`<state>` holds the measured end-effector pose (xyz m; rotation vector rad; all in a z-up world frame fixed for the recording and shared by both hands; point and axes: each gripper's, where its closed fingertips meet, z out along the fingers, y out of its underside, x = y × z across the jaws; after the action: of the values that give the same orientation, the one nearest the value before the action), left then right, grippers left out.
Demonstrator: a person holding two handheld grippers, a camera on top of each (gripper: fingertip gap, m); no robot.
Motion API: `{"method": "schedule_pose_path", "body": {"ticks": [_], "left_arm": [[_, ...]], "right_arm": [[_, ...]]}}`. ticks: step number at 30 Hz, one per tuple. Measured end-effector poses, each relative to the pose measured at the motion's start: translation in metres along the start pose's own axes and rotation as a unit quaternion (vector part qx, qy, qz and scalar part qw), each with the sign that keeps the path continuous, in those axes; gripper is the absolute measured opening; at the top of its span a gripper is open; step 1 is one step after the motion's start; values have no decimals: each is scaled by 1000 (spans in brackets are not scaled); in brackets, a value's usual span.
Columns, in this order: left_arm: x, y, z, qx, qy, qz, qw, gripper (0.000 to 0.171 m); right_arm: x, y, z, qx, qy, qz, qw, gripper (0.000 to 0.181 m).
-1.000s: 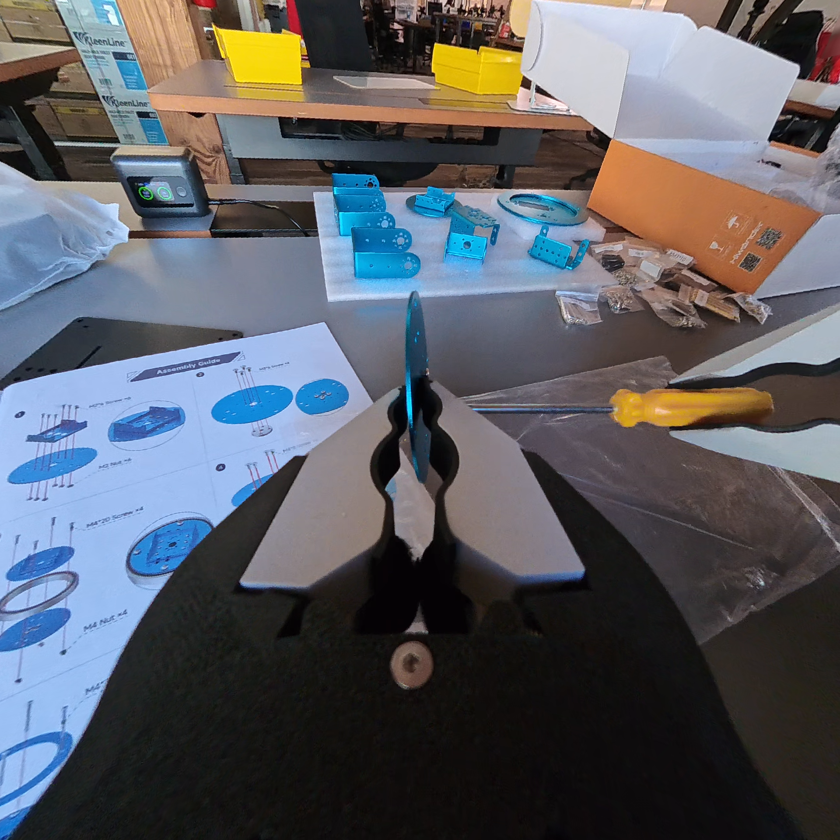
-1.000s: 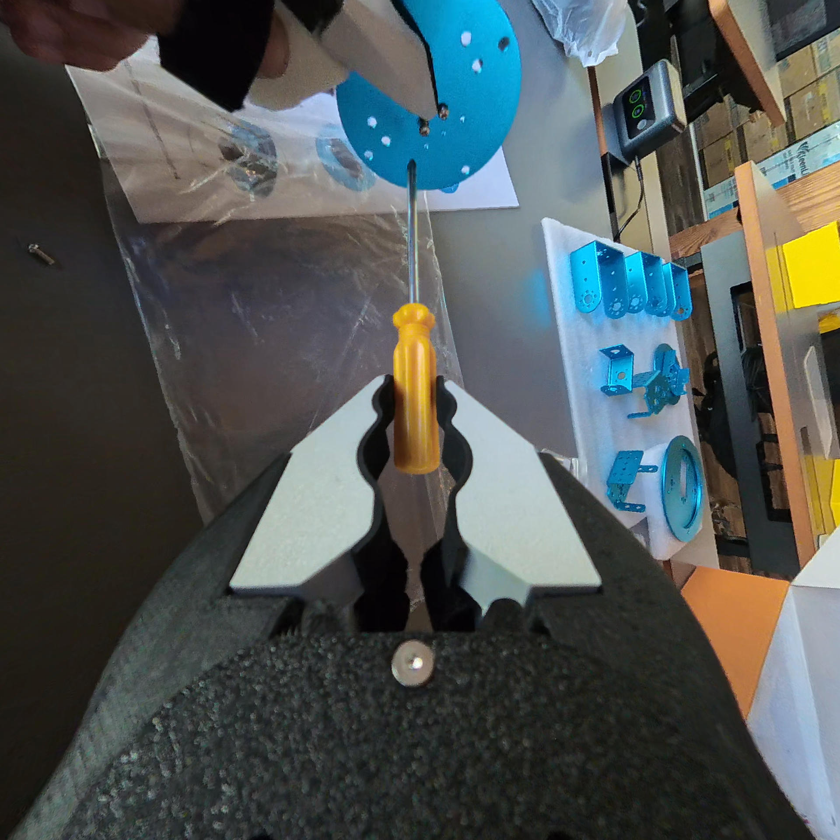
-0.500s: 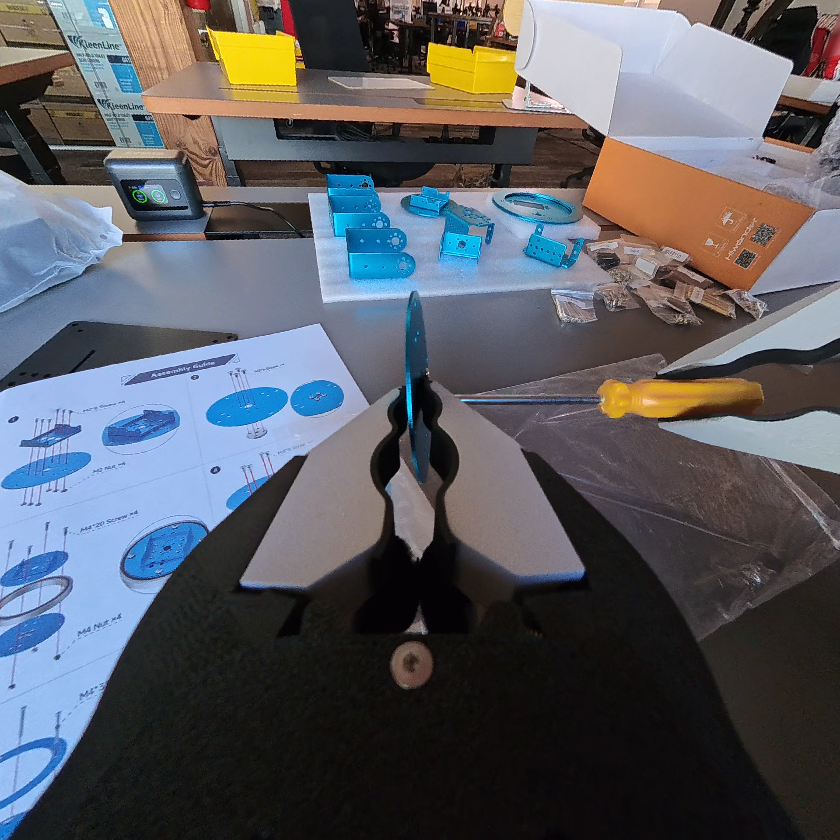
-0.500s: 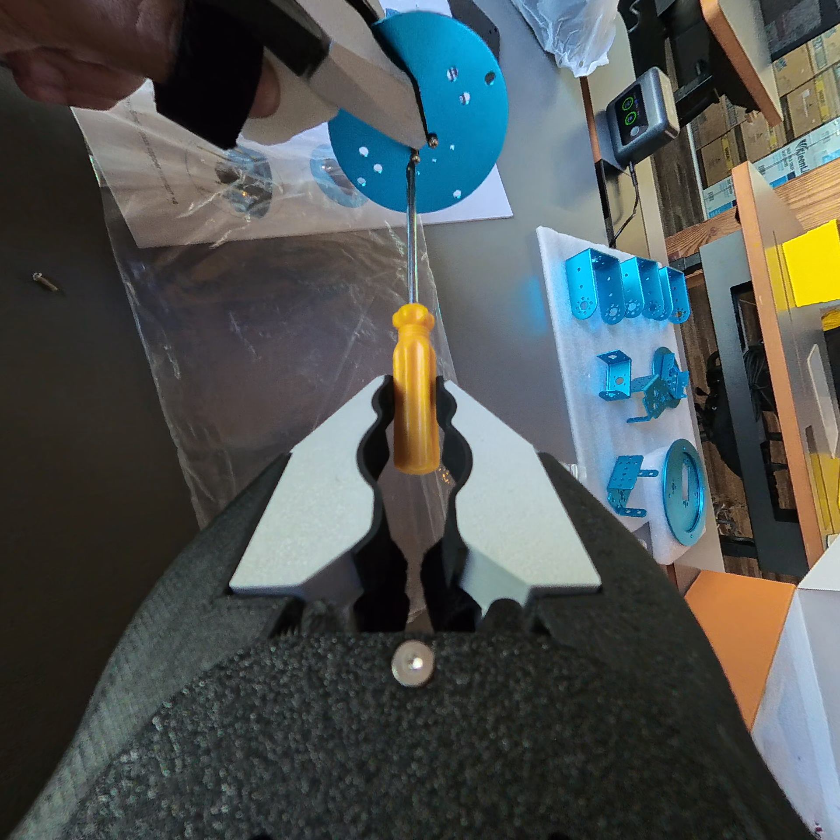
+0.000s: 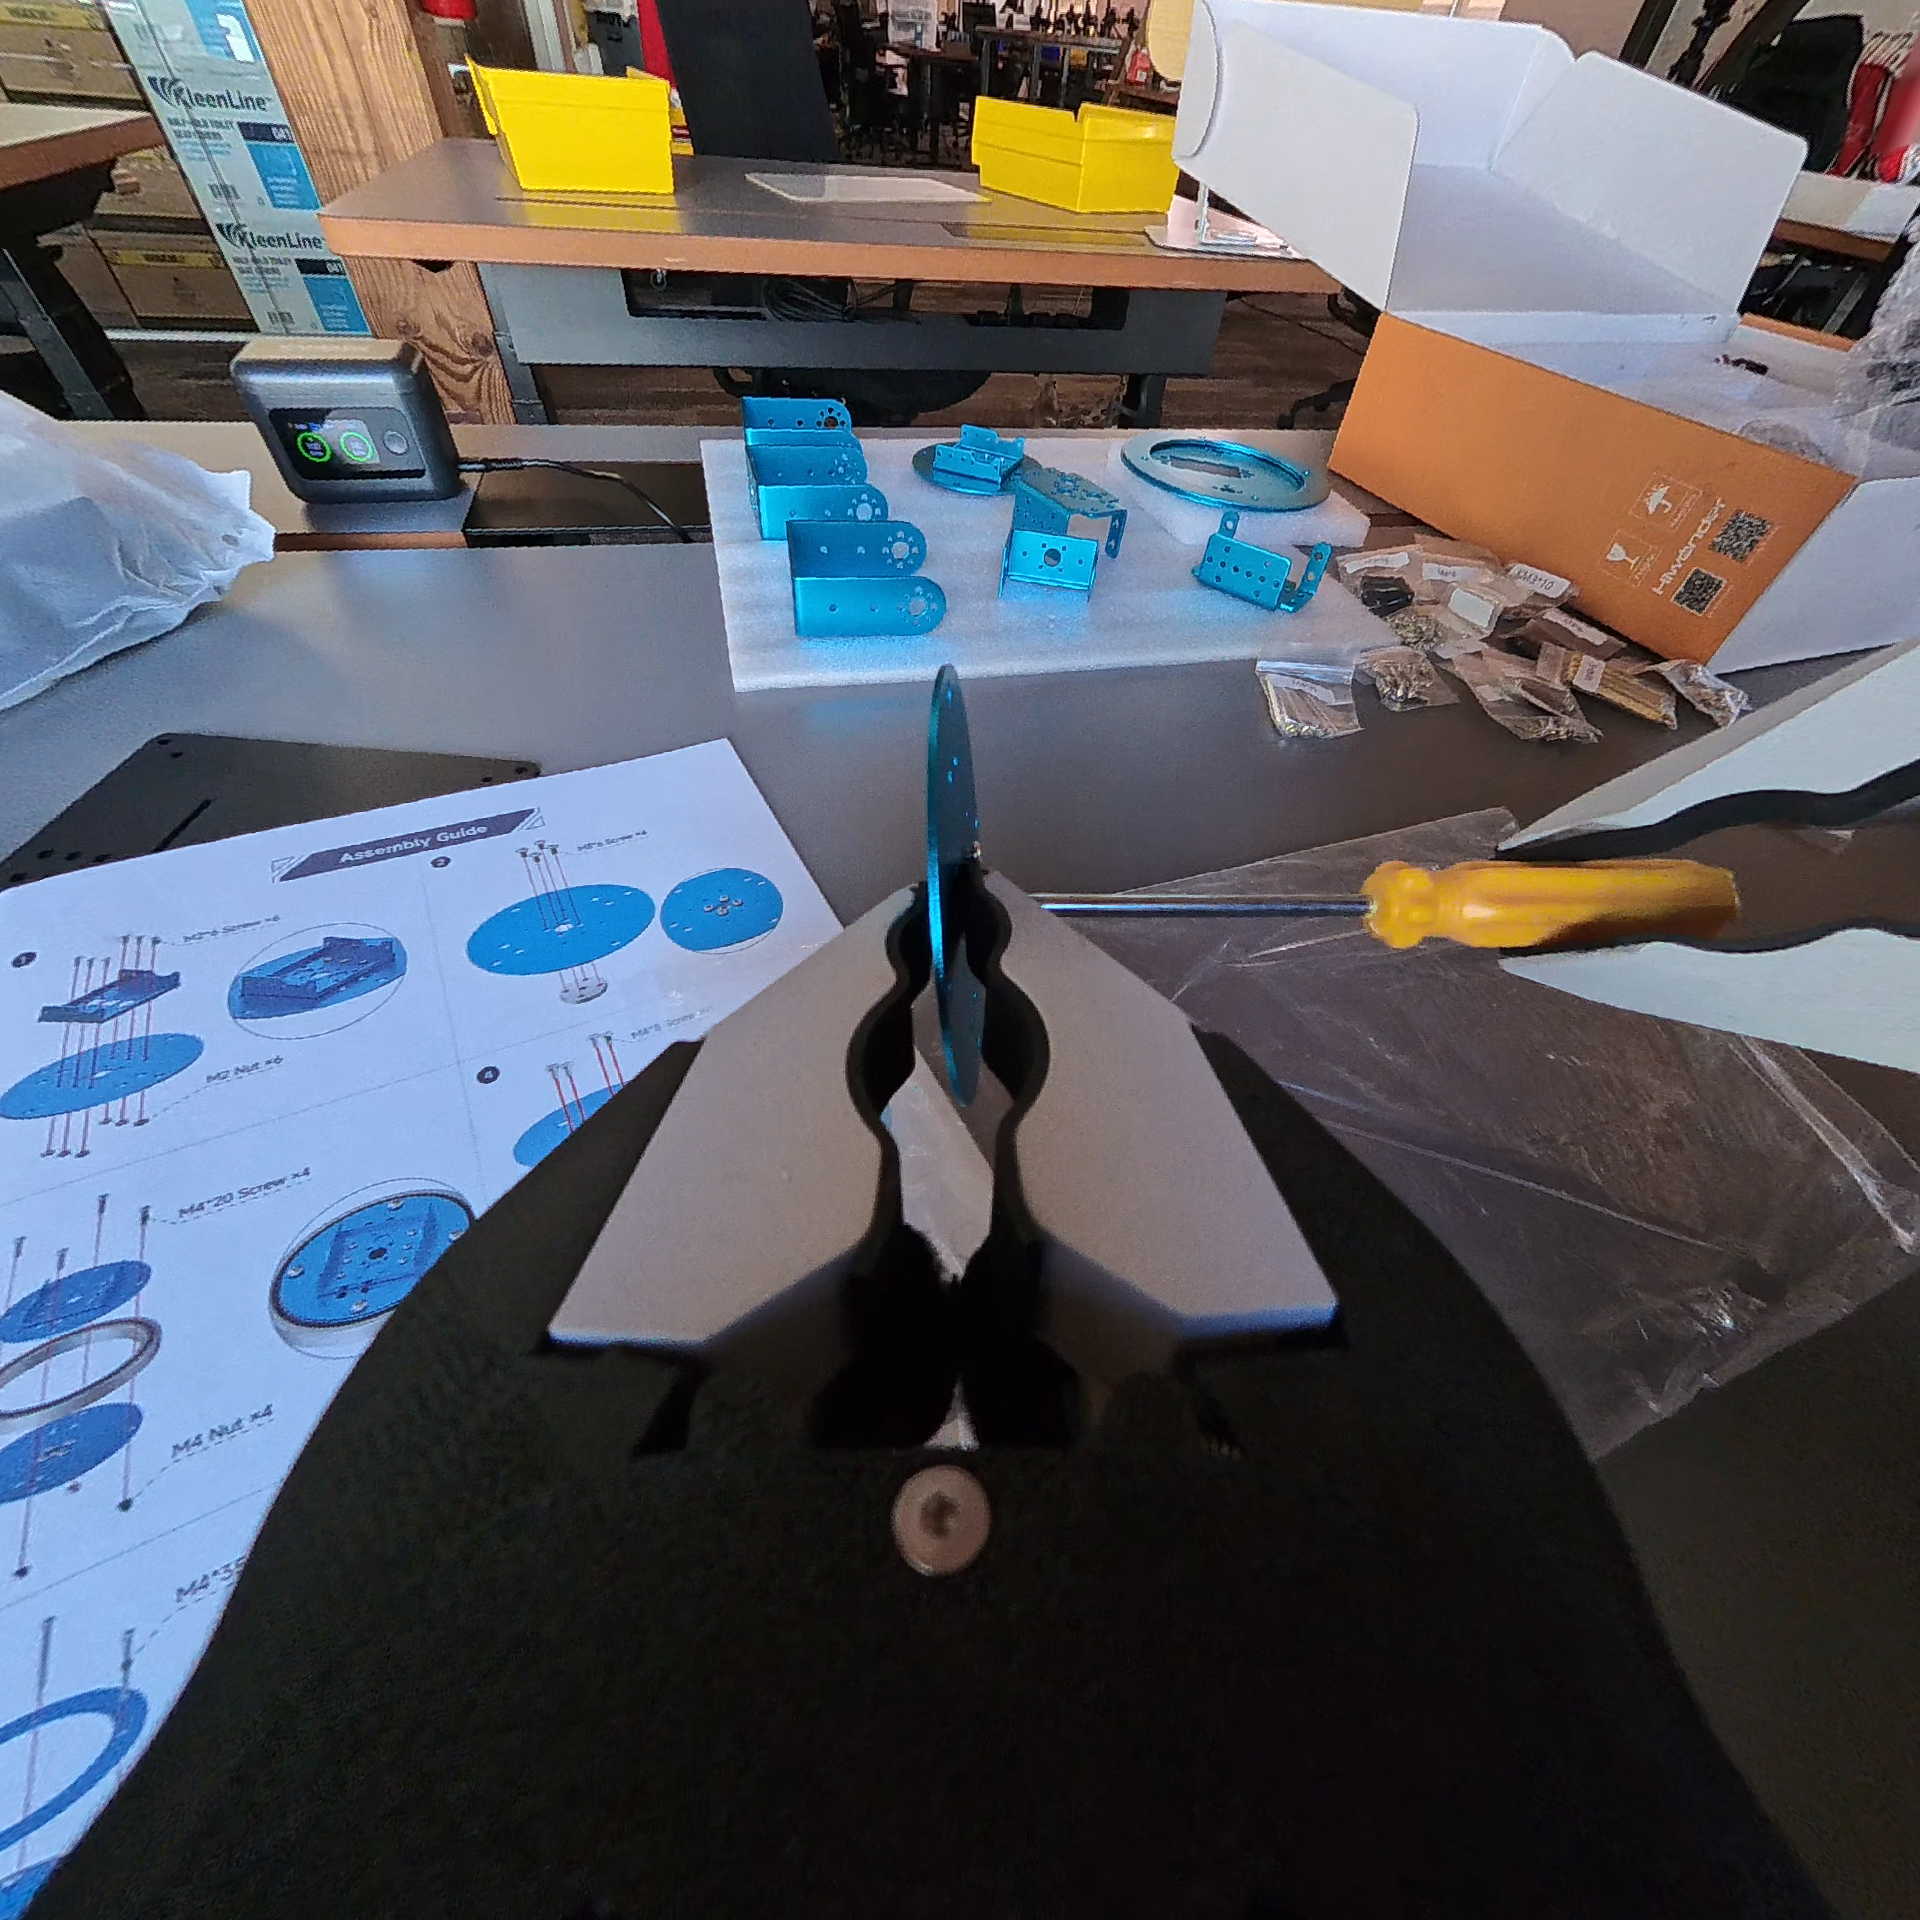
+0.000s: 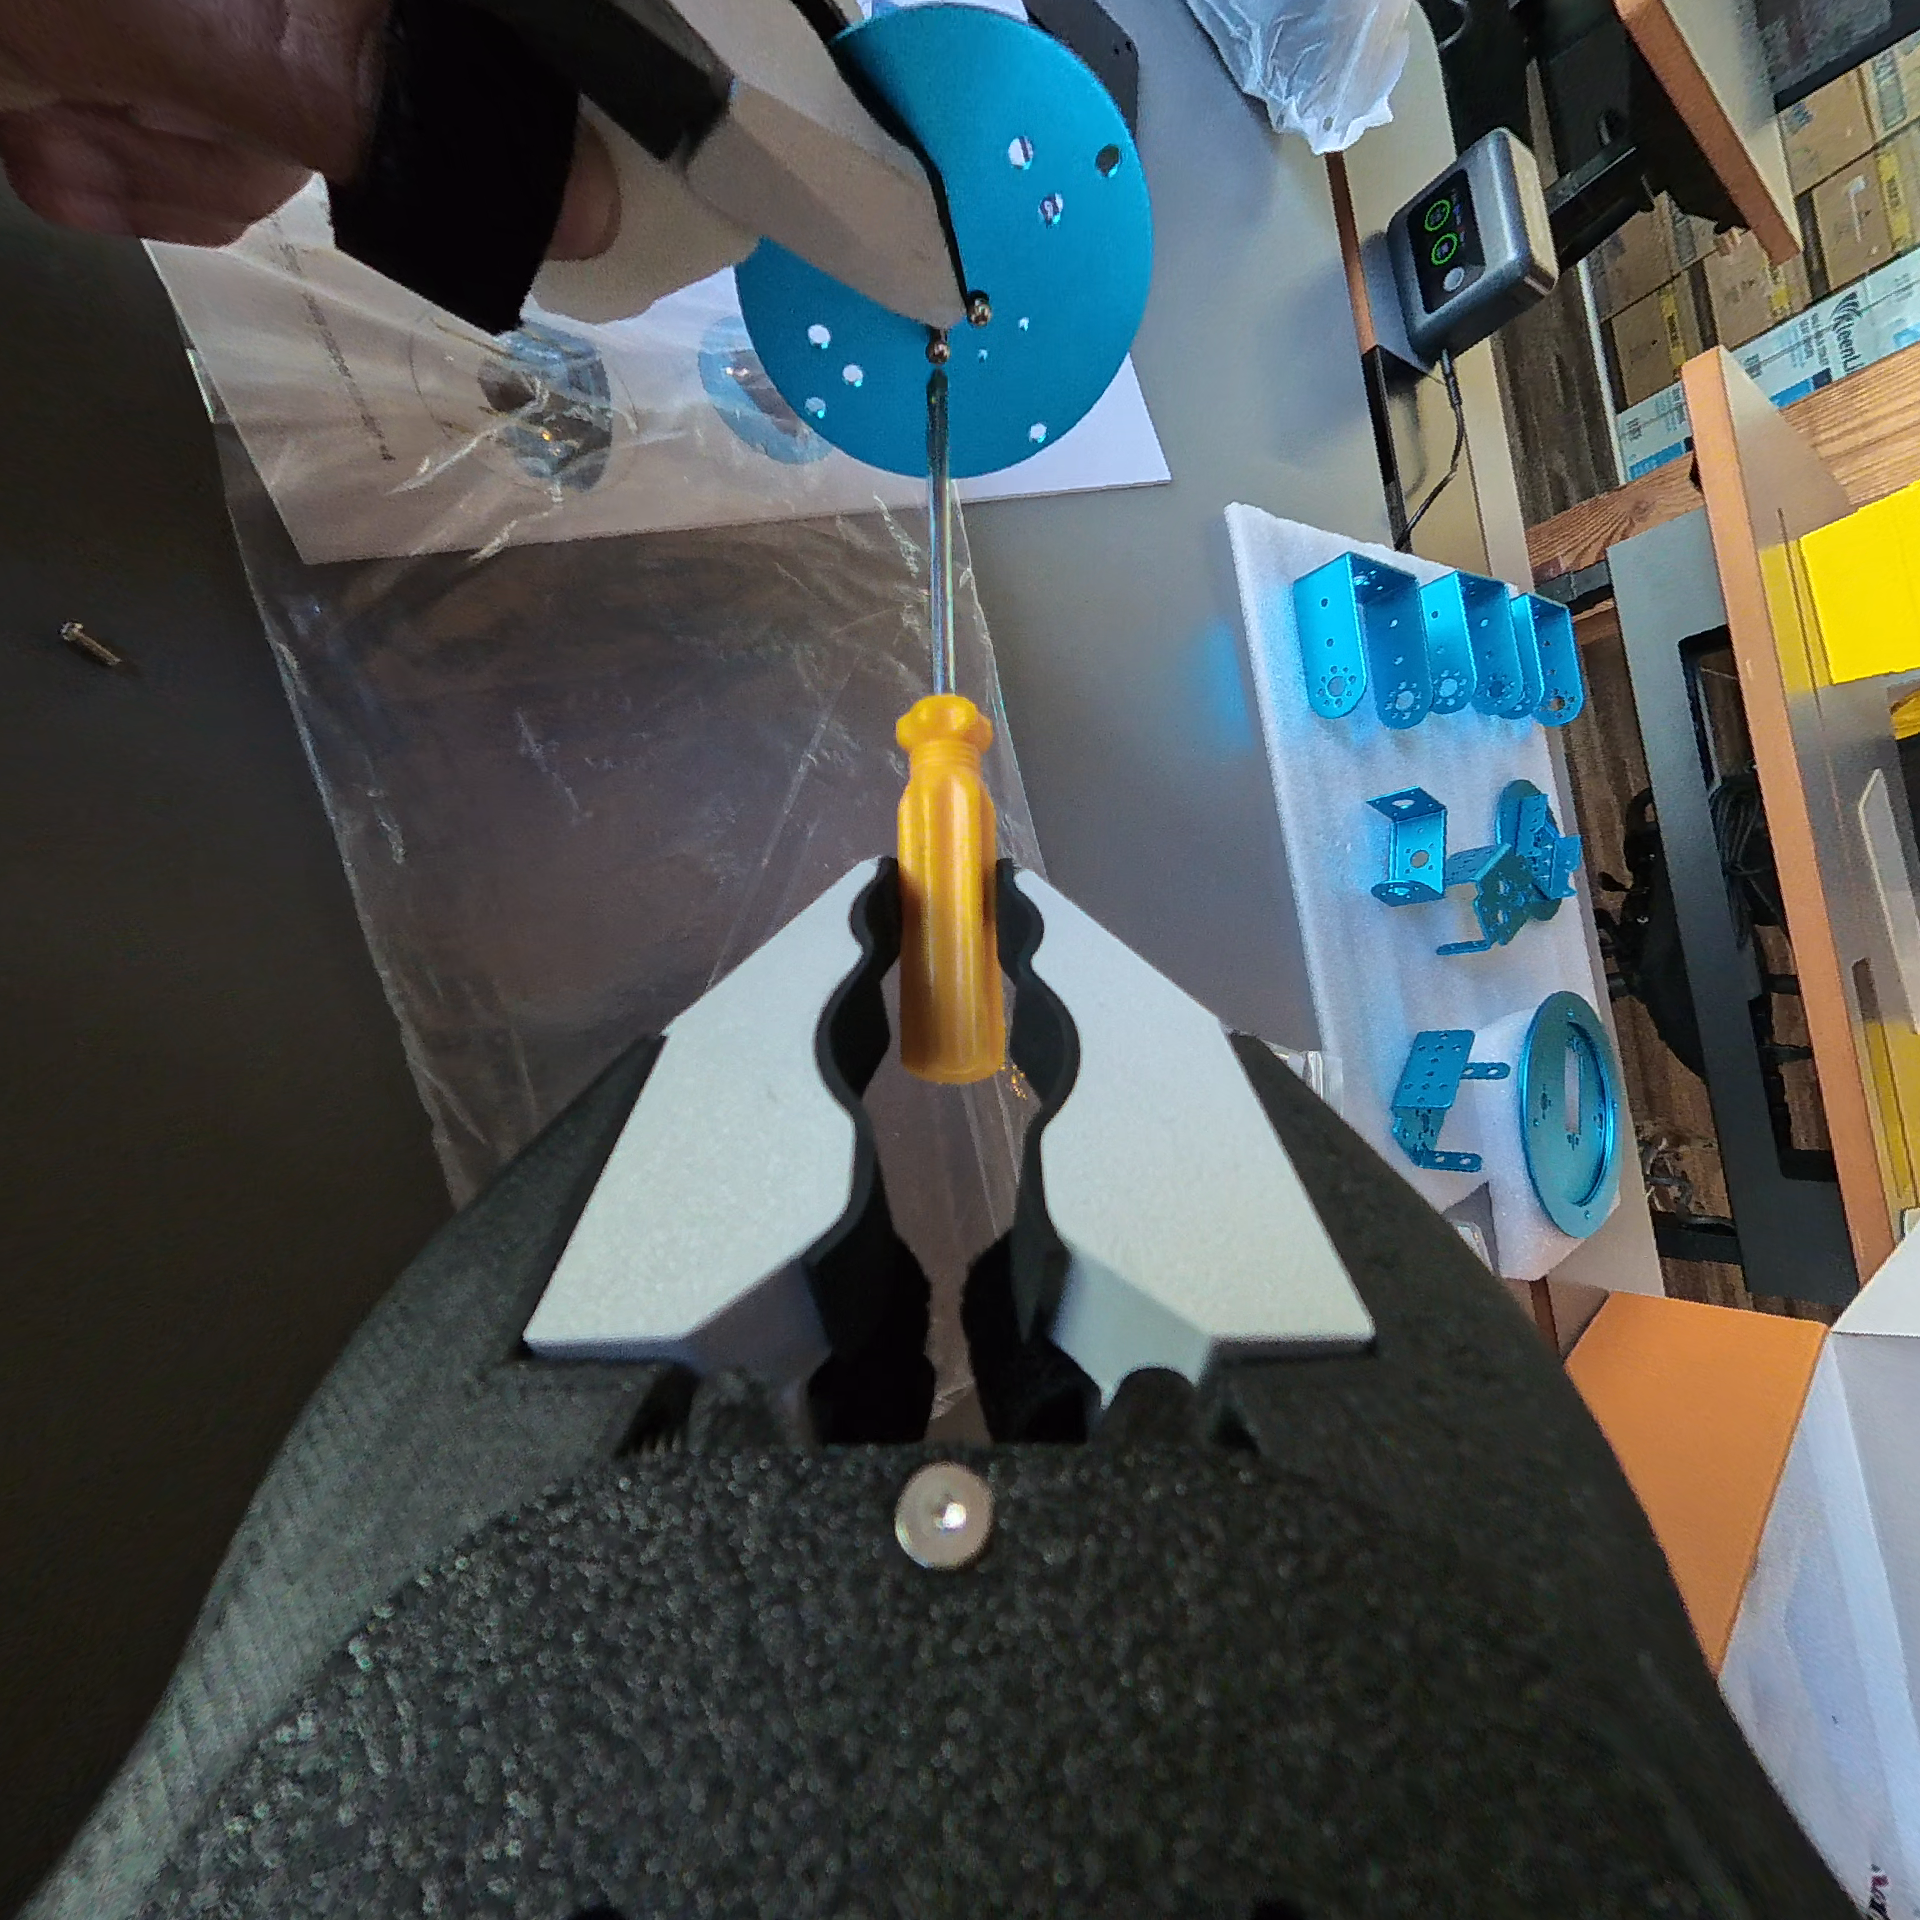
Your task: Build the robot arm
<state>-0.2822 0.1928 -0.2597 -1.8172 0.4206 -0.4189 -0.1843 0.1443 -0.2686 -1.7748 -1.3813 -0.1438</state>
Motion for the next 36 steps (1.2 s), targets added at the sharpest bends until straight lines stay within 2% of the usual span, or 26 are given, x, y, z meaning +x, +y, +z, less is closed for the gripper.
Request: {"method": "schedule_pose_path", "body": {"ticks": [36], "left_arm": [[0,1,0,-2,-3,4,1000,5]], "right_arm": [[0,-3,-1,1,-1,-2,1000,17]]}}
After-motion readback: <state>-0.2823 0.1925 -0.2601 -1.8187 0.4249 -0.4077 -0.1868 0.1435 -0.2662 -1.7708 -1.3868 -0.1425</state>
